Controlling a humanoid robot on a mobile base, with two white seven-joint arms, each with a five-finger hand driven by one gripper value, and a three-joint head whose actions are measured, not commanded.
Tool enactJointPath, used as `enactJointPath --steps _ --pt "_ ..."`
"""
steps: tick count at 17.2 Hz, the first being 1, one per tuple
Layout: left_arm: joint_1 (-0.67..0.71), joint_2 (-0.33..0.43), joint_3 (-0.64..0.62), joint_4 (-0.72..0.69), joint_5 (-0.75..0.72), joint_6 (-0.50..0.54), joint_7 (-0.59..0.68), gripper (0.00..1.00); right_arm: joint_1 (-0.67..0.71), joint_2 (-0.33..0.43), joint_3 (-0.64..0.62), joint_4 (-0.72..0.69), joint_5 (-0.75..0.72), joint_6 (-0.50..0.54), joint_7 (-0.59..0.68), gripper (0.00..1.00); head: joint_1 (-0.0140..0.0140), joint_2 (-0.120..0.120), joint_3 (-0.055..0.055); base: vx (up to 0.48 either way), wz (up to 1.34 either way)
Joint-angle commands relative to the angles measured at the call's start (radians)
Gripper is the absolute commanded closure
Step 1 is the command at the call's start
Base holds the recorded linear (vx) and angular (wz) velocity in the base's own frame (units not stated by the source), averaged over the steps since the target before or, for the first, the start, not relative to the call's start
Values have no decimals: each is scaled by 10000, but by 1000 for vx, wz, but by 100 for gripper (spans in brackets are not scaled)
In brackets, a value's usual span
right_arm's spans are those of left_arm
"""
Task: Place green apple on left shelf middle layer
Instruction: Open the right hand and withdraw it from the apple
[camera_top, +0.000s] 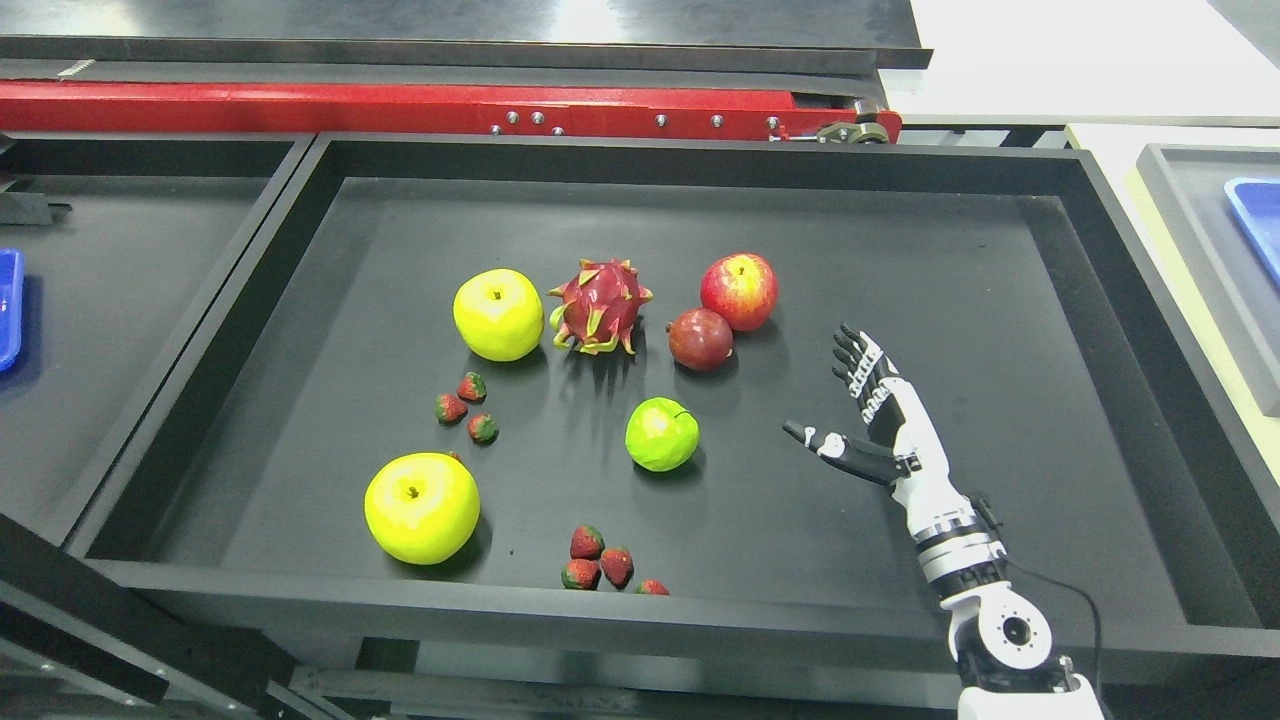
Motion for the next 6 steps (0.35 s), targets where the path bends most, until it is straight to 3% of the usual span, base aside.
enactJointPath --steps 1,6 --pt "0 175 0 -3 0 7 3 0 176 -124 -142 -645 -294 75 73 0 0 0 0 -29 60" --pt "0 175 0 12 0 7 3 0 222 -124 57 -645 -279 91 58 0 0 0 0 -22 63"
